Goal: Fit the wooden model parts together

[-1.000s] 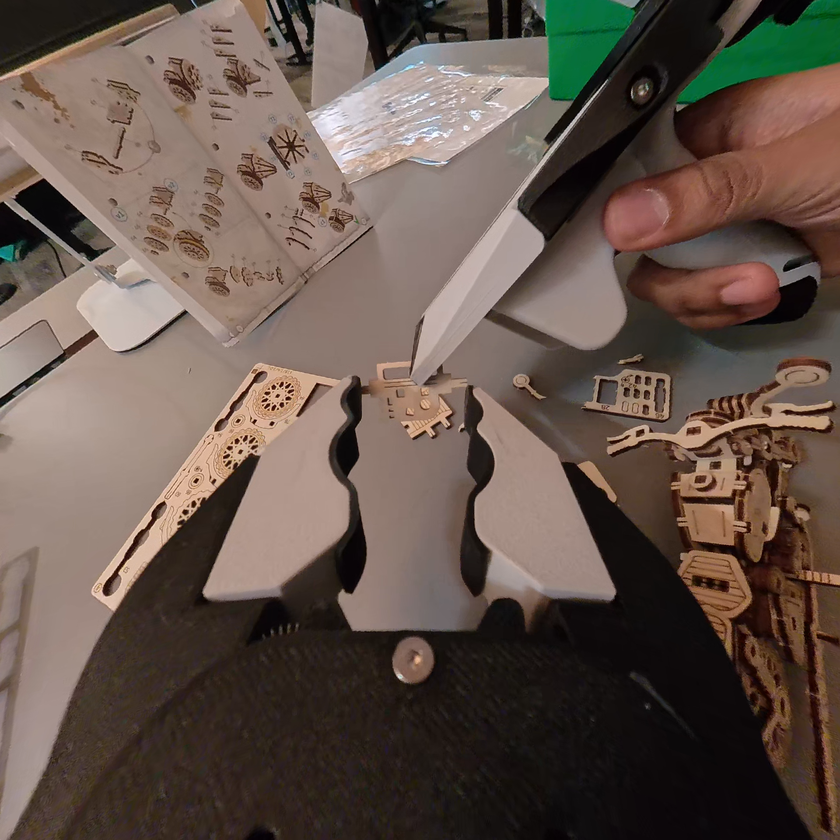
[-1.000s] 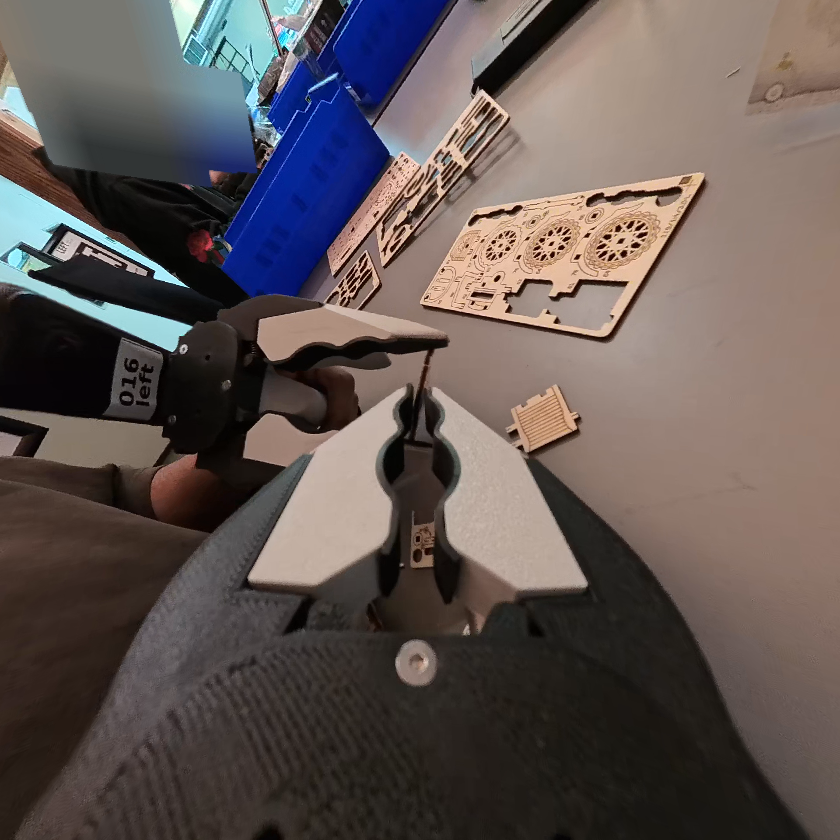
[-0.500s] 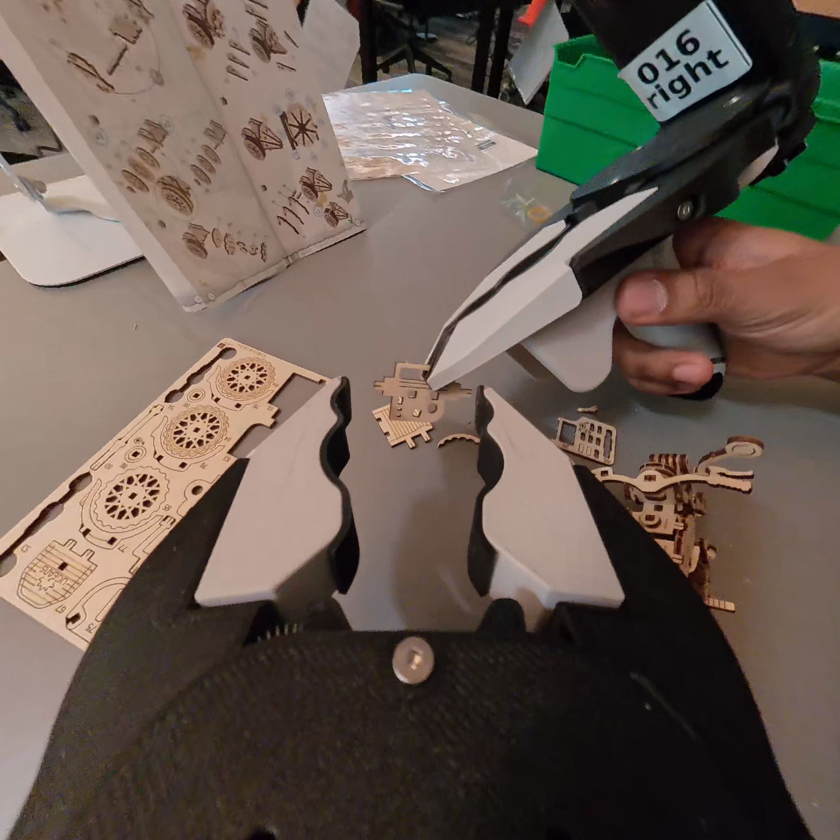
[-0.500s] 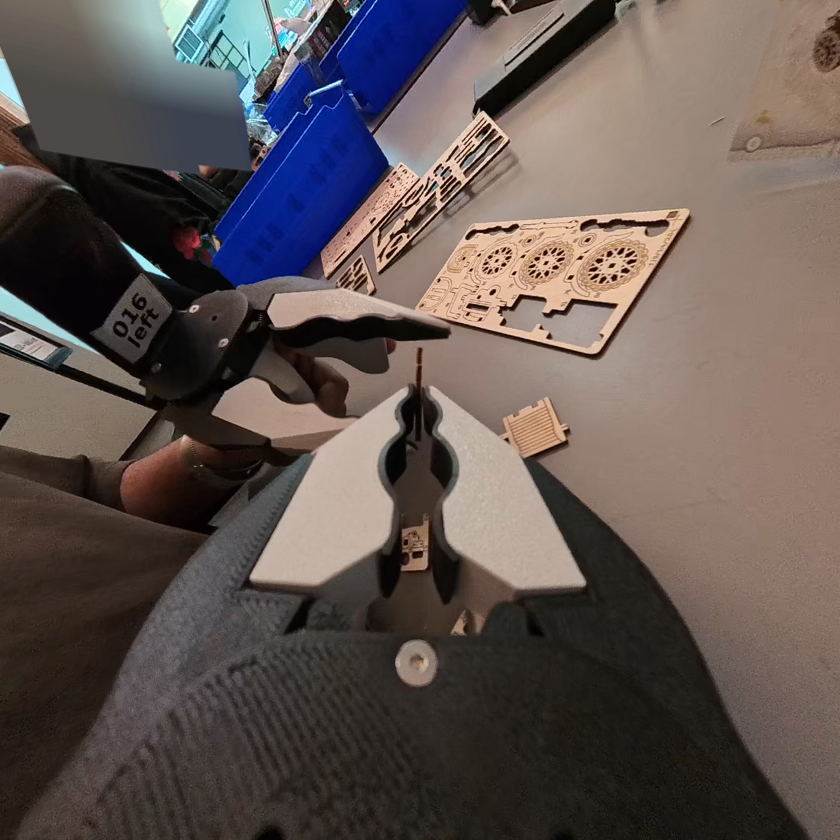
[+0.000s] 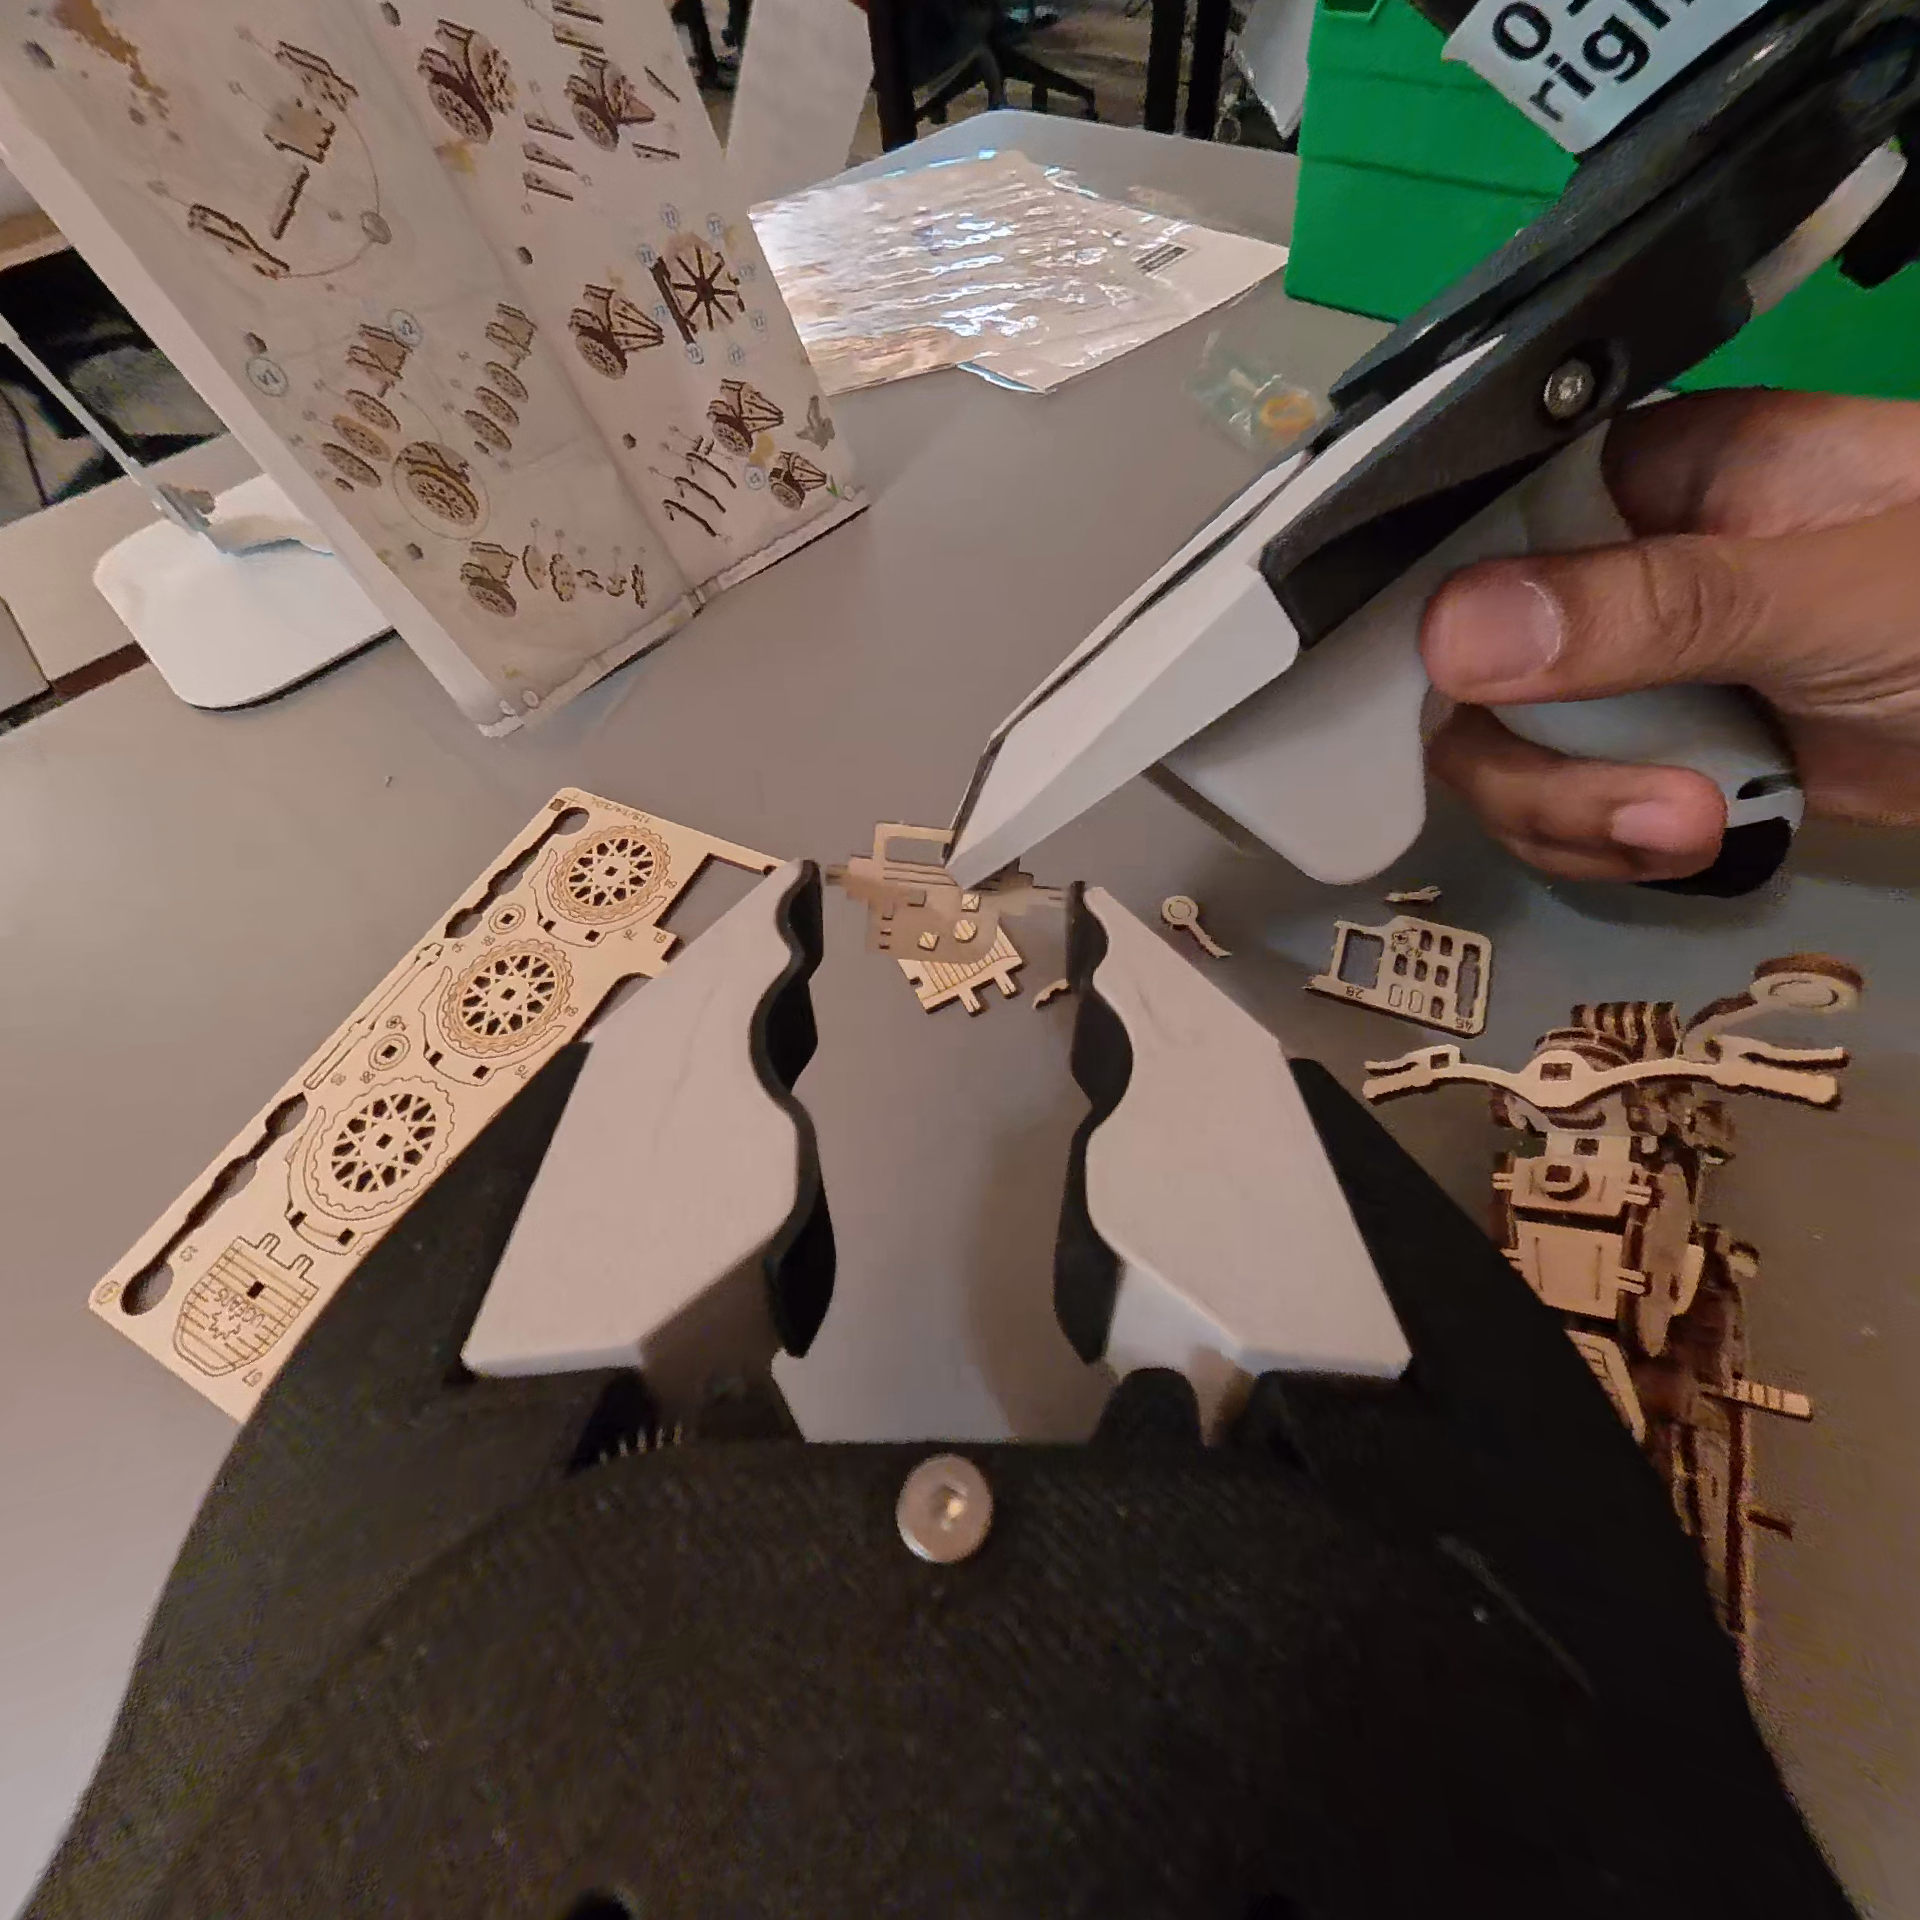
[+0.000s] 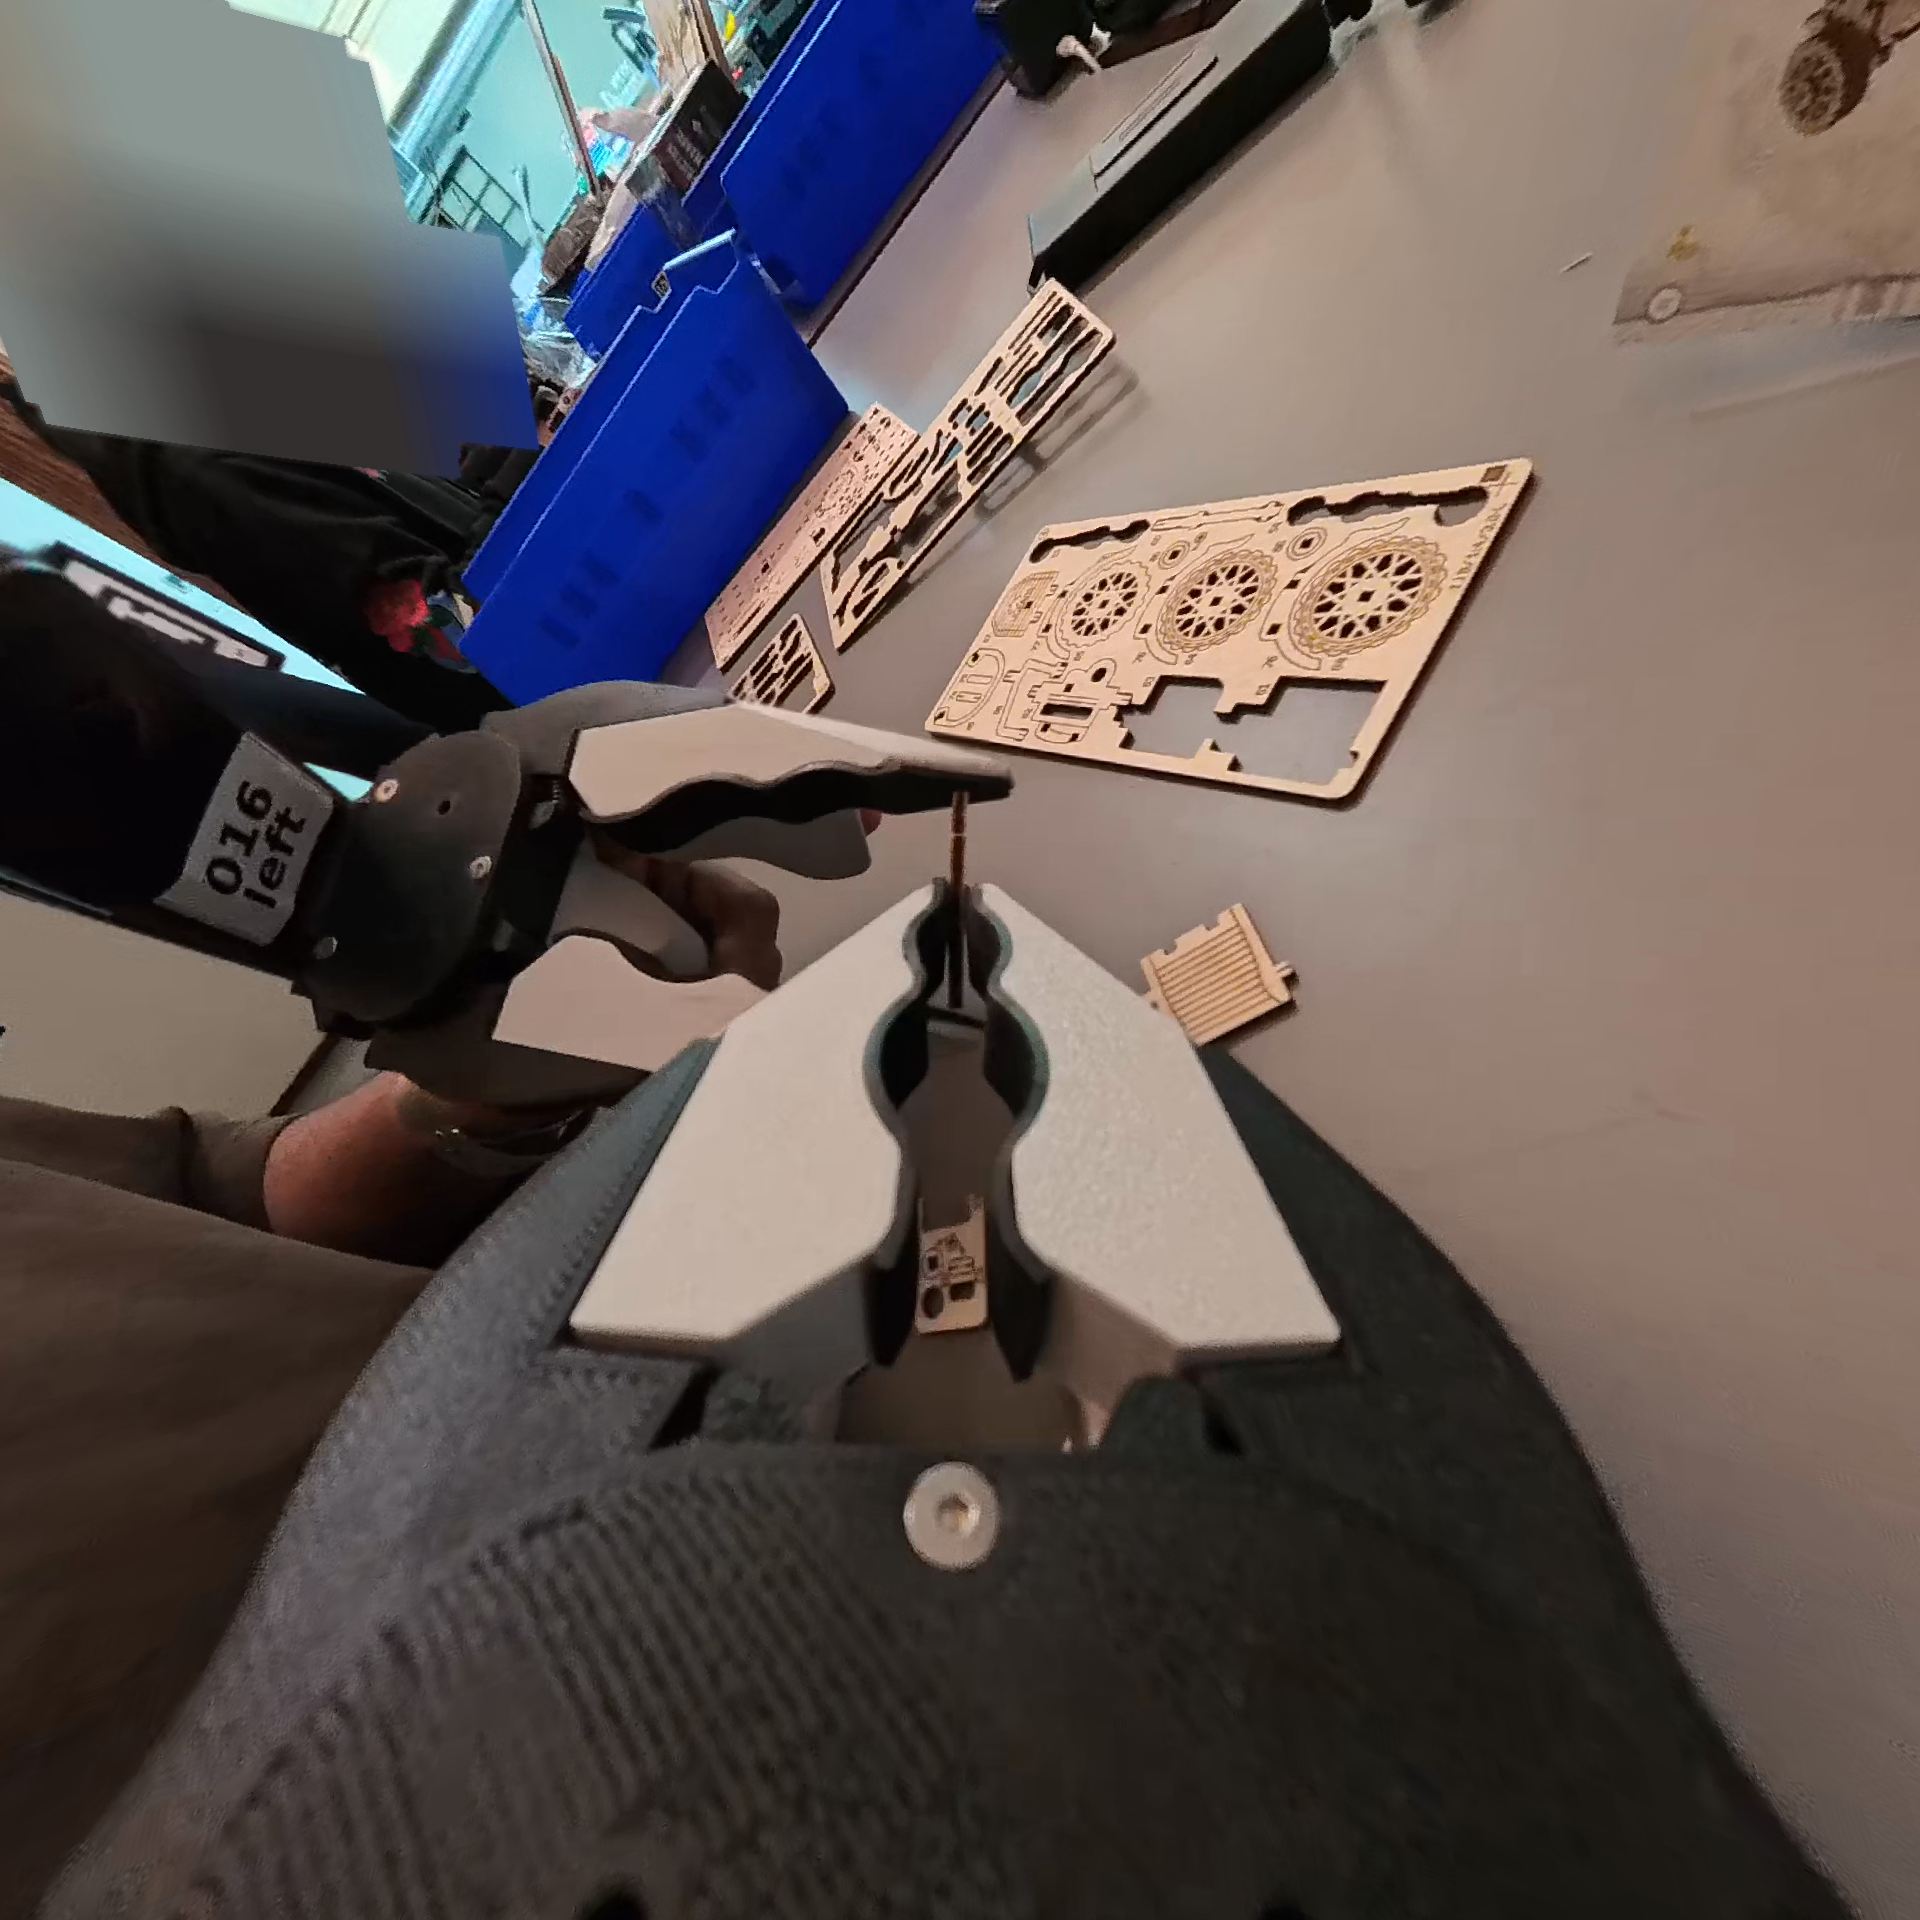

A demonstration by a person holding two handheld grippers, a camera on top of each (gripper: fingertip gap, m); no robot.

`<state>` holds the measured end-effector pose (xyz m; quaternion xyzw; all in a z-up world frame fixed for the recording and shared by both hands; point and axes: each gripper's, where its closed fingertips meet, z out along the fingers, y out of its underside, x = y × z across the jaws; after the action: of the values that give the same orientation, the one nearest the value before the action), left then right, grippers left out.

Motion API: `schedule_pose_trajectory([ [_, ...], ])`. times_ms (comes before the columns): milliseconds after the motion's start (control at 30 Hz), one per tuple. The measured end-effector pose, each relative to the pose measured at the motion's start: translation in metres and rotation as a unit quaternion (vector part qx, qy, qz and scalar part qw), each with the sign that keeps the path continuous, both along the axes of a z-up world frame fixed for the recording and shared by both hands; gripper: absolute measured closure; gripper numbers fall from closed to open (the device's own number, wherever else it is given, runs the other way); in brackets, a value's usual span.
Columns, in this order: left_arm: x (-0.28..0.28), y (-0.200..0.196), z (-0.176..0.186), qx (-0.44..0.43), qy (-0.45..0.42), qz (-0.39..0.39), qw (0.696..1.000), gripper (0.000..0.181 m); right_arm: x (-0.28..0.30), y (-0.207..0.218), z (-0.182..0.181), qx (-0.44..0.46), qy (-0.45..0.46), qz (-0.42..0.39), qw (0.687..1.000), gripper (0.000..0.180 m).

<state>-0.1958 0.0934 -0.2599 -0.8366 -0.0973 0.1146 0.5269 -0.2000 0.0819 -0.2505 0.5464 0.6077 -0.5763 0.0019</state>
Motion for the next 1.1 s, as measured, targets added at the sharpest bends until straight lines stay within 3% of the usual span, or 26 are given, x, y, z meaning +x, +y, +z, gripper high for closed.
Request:
schedule_pose_trajectory([
  [233, 0.002, -0.001, 0.001, -0.009, 0.017, -0.01, 1.0, 0.138, 0.002, -0.001, 0.0, -0.004, -0.002, 0.008, 1.0, 0.176],
  [367, -0.004, -0.005, 0.008, 0.009, 0.009, -0.006, 1.0, 0.138, 0.005, -0.003, 0.014, -0.034, 0.019, 0.036, 0.999, 0.158],
  [500, -0.019, -0.019, 0.022, 0.082, -0.096, 0.005, 0.992, 0.138, 0.005, 0.017, 0.021, 0.005, 0.071, 0.049, 0.996, 0.157],
  [567, -0.019, -0.025, 0.039, 0.167, -0.202, -0.026, 0.965, 0.138, 0.004, 0.028, 0.015, 0.073, 0.098, 0.062, 0.991, 0.152],
  [667, -0.026, -0.036, 0.056, 0.271, -0.347, -0.062, 0.896, 0.138, -0.001, 0.036, 0.004, 0.191, 0.133, 0.094, 0.968, 0.143],
  [767, -0.032, -0.042, 0.054, 0.302, -0.404, -0.075, 0.86, 0.138, -0.007, 0.042, -0.023, 0.284, 0.095, 0.127, 0.946, 0.144],
  [900, -0.028, -0.039, 0.04, 0.272, -0.409, -0.081, 0.868, 0.138, -0.005, 0.028, -0.05, 0.258, 0.008, 0.175, 0.95, 0.137],
  [1000, -0.023, -0.036, 0.035, 0.256, -0.401, -0.088, 0.875, 0.138, 0.001, 0.019, -0.054, 0.239, 0.007, 0.182, 0.954, 0.127],
  [1100, -0.023, -0.035, 0.033, 0.26, -0.412, -0.092, 0.869, 0.138, 0.02, -0.003, -0.049, 0.175, -0.005, 0.223, 0.959, 0.128],
])
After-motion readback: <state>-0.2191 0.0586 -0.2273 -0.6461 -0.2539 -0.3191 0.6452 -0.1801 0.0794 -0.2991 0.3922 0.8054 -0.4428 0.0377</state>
